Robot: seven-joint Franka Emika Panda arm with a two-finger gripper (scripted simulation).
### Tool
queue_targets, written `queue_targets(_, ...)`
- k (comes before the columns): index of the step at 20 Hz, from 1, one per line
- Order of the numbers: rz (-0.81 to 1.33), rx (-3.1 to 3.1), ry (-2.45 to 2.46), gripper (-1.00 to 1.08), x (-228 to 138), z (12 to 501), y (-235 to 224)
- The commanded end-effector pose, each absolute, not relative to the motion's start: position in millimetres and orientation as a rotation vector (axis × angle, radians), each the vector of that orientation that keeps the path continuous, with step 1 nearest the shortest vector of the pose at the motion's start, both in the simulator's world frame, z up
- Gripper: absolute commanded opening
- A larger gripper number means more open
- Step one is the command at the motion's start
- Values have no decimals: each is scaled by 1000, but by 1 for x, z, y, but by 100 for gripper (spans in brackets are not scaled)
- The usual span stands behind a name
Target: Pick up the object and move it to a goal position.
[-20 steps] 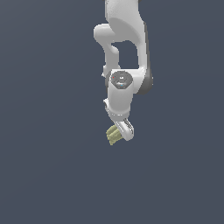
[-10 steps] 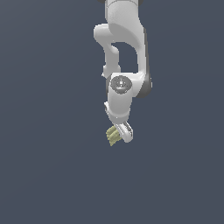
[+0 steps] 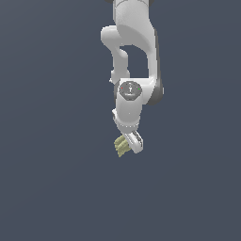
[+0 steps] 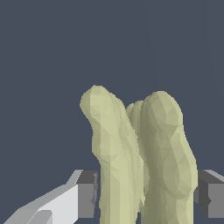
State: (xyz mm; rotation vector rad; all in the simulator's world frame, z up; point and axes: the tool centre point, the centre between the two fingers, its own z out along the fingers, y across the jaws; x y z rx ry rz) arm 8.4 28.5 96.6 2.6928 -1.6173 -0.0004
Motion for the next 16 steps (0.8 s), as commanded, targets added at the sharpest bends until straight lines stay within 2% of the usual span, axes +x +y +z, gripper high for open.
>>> queue_targets(1, 1, 2693, -1617, -100, 8, 101, 29)
queue_targets(16, 0, 2694, -1616, -100, 0, 158, 41)
